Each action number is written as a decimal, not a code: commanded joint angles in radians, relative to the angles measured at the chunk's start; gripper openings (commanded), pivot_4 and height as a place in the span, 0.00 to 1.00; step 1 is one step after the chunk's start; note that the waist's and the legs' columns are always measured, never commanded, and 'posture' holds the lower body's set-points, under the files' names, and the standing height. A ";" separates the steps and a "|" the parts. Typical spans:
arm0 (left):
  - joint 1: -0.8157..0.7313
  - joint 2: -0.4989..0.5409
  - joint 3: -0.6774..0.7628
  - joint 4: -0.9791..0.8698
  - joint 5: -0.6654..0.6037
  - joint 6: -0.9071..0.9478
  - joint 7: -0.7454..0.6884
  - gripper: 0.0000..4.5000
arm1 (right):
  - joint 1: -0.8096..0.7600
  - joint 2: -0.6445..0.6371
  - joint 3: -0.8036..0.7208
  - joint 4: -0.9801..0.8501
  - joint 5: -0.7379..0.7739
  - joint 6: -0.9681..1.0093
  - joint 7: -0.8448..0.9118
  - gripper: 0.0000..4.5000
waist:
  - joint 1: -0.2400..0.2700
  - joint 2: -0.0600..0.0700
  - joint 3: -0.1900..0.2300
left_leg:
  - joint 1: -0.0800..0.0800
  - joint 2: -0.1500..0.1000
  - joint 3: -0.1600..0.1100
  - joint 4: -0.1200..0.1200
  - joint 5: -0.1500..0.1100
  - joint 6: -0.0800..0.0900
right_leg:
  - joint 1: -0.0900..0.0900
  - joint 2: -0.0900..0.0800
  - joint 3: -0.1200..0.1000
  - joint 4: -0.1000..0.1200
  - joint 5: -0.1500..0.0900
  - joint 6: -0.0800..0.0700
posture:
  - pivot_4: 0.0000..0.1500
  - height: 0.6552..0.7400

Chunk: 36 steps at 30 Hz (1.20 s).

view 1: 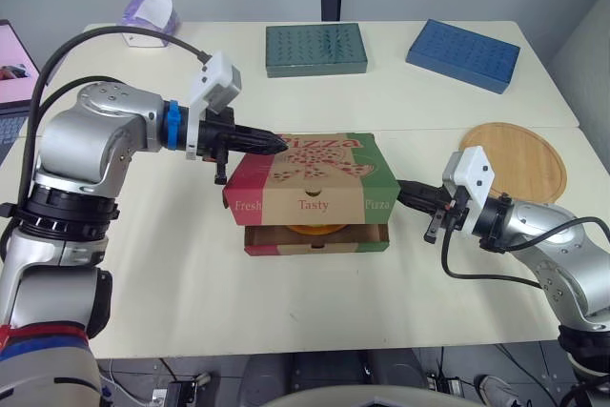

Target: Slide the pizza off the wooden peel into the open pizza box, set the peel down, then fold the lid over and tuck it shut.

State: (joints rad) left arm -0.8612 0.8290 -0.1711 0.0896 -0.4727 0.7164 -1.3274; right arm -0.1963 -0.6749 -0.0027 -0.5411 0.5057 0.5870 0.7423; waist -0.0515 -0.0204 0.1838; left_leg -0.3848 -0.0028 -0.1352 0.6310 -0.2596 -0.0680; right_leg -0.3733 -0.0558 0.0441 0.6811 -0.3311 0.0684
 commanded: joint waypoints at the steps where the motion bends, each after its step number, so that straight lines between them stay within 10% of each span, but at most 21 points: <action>1: -0.033 -0.011 -0.009 -0.009 0.014 -0.009 -0.024 0.00 | -0.015 0.002 0.001 -0.041 0.026 -0.002 0.016 0.01 | -0.001 0.000 0.000 | 0.000 0.000 0.000 0.000 0.000 0.000 | 0.000 0.000 0.000 0.000 0.000 0.000 | 1.00 1.00; 36: 0.031 -0.047 -0.121 -0.020 0.150 -0.094 -0.116 0.00 | 0.176 -0.189 -0.209 -0.179 0.117 0.054 0.084 0.01 | 0.001 0.000 0.000 | 0.000 0.000 0.000 0.003 0.000 0.000 | 0.001 0.000 0.000 0.001 0.000 0.000 | 1.00 1.00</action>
State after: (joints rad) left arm -0.8342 0.7823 -0.2894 0.0827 -0.3315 0.6413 -1.4382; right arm -0.0033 -0.8505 -0.1998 -0.6706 0.5921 0.6408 0.8179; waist -0.0506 -0.0205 0.1838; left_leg -0.3850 -0.0030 -0.1351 0.6340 -0.2596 -0.0678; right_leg -0.3721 -0.0557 0.0443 0.6818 -0.3311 0.0684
